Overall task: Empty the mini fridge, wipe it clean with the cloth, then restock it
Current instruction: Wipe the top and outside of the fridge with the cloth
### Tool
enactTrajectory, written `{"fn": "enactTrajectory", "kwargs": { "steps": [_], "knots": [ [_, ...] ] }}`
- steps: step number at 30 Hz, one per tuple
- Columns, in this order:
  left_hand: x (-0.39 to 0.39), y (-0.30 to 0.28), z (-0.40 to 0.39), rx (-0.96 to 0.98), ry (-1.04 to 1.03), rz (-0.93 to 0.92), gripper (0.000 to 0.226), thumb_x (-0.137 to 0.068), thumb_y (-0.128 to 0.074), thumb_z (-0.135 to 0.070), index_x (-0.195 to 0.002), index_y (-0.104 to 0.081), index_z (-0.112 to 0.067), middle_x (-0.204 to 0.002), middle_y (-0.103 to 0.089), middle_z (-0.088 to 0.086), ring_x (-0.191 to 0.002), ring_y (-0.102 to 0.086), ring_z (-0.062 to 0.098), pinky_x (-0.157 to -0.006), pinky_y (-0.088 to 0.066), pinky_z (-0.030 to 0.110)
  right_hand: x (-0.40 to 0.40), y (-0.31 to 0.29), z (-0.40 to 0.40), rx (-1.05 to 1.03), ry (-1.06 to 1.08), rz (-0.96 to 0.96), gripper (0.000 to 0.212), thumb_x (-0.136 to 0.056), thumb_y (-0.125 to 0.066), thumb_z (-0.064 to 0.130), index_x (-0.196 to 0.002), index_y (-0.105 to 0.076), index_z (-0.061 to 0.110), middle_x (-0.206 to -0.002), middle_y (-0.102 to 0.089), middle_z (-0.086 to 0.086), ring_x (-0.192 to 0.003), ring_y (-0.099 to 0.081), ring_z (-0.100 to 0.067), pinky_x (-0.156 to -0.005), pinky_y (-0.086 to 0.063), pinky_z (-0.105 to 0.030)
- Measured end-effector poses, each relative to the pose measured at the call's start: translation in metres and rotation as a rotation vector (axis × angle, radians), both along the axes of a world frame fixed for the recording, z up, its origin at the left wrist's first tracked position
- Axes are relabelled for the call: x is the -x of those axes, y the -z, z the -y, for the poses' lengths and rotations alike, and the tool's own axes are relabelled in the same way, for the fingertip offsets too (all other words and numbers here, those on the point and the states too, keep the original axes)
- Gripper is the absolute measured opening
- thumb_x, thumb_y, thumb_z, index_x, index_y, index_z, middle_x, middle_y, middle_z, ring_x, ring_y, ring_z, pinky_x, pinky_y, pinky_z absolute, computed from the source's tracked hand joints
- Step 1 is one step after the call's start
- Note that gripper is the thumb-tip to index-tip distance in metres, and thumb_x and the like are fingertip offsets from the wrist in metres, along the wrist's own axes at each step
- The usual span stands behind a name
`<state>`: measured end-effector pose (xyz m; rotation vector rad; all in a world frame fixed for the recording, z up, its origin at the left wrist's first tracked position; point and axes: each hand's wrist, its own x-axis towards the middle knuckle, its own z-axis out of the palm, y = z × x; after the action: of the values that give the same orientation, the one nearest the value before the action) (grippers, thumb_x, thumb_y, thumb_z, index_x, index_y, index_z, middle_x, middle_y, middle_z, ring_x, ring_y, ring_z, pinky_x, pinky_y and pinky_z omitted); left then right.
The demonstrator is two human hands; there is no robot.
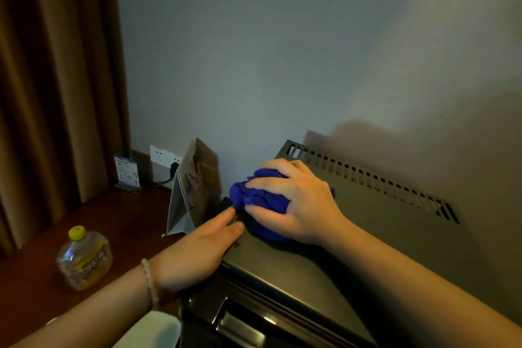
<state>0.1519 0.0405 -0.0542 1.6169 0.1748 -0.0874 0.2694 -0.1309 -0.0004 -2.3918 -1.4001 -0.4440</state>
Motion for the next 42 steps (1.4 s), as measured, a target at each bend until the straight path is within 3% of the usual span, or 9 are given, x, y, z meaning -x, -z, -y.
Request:
{"fn": "enactTrajectory", "kwargs": {
  "steps": [2, 4, 8, 16, 25, 31, 36, 39, 42],
  "knots": [
    [-0.018, -0.013, 0.003, -0.011, 0.011, -0.055, 0.015, -0.101, -0.050, -0.039, -0.113, -0.057, -0.033, -0.117, -0.062, -0.004, -0.106, -0.059, 0.007, -0.105, -0.045, 0.031, -0.021, 0.001, -0.006, -0.011, 0.034, -0.026, 0.040, -0.087, -0.056, 0.068, -0.120, -0.065, 0.047, -0.131, -0.050, 0.024, -0.115, -0.047, -0.011, -0.090, -0.049, -0.041],
    [-0.037, -0.025, 0.006, -0.080, 0.047, -0.073, 0.019, -0.106, -0.042, -0.027, -0.091, -0.053, -0.030, -0.093, -0.060, -0.006, -0.086, -0.060, 0.006, -0.085, -0.051, 0.020, -0.043, 0.000, -0.014, -0.022, 0.097, -0.057, 0.039, -0.086, -0.058, 0.067, -0.119, -0.065, 0.047, -0.130, -0.050, 0.023, -0.117, -0.046, -0.013, -0.089, -0.048, -0.040],
    [-0.064, -0.028, 0.010, -0.171, 0.036, -0.066, 0.029, -0.106, -0.038, -0.034, -0.123, -0.059, -0.024, -0.112, -0.069, 0.007, -0.103, -0.068, 0.022, -0.098, -0.052, 0.044, -0.091, -0.006, -0.027, 0.014, 0.248, -0.106, 0.038, -0.086, -0.057, 0.065, -0.119, -0.064, 0.047, -0.131, -0.049, 0.021, -0.121, -0.045, -0.018, -0.090, -0.047, -0.041],
    [-0.077, -0.021, 0.011, -0.291, 0.051, -0.071, 0.039, -0.106, -0.027, -0.045, -0.141, -0.044, -0.036, -0.121, -0.061, -0.010, -0.105, -0.062, 0.004, -0.097, -0.051, 0.026, -0.154, -0.012, -0.035, 0.048, 0.481, -0.135, 0.045, -0.090, -0.051, 0.064, -0.126, -0.063, 0.040, -0.141, -0.047, 0.011, -0.125, -0.046, -0.029, -0.096, -0.046, -0.045],
    [-0.075, -0.018, 0.012, -0.257, -0.029, -0.076, 0.043, -0.106, -0.023, -0.048, -0.117, -0.060, -0.029, -0.112, -0.067, 0.002, -0.103, -0.066, 0.015, -0.102, -0.049, 0.040, -0.122, -0.010, -0.036, 0.045, 0.458, -0.114, 0.040, -0.084, -0.052, 0.062, -0.113, -0.069, 0.038, -0.120, -0.059, 0.014, -0.105, -0.058, -0.023, -0.086, -0.052, -0.042],
    [-0.071, -0.021, 0.015, 0.034, -0.177, -0.135, 0.055, -0.108, -0.014, -0.044, -0.108, -0.064, -0.020, -0.083, -0.068, 0.004, -0.068, -0.063, 0.011, -0.048, -0.046, 0.018, -0.052, -0.008, -0.012, 0.038, 0.402, -0.052, 0.039, -0.087, -0.052, 0.065, -0.113, -0.069, 0.041, -0.120, -0.059, 0.018, -0.105, -0.056, -0.022, -0.079, -0.052, -0.041],
    [-0.079, -0.008, 0.009, 0.233, -0.138, -0.210, 0.069, -0.104, -0.012, -0.057, -0.144, -0.048, -0.013, -0.111, -0.066, 0.017, -0.092, -0.065, 0.027, -0.079, -0.052, 0.036, 0.022, -0.008, 0.008, 0.068, 0.356, -0.049, 0.039, -0.088, -0.051, 0.068, -0.114, -0.067, 0.044, -0.120, -0.057, 0.020, -0.103, -0.053, -0.019, -0.081, -0.051, -0.043],
    [-0.075, -0.006, 0.010, 0.244, -0.056, -0.216, 0.058, -0.105, -0.015, -0.053, -0.144, -0.044, -0.021, -0.137, -0.054, 0.009, -0.121, -0.055, 0.026, -0.100, -0.041, 0.037, 0.069, -0.009, 0.016, 0.064, 0.310, -0.058, 0.036, -0.088, -0.051, 0.068, -0.113, -0.066, 0.046, -0.120, -0.055, 0.024, -0.101, -0.050, -0.013, -0.081, -0.049, -0.040],
    [-0.079, -0.014, 0.010, 0.256, 0.065, -0.220, 0.050, -0.105, -0.028, -0.052, -0.129, -0.057, -0.019, -0.127, -0.063, 0.007, -0.115, -0.059, 0.024, -0.104, -0.043, 0.039, 0.106, -0.008, 0.019, 0.079, 0.256, -0.041, 0.038, -0.087, -0.051, 0.070, -0.115, -0.065, 0.047, -0.120, -0.055, 0.025, -0.098, -0.049, -0.011, -0.079, -0.049, -0.040]
  ]
}}
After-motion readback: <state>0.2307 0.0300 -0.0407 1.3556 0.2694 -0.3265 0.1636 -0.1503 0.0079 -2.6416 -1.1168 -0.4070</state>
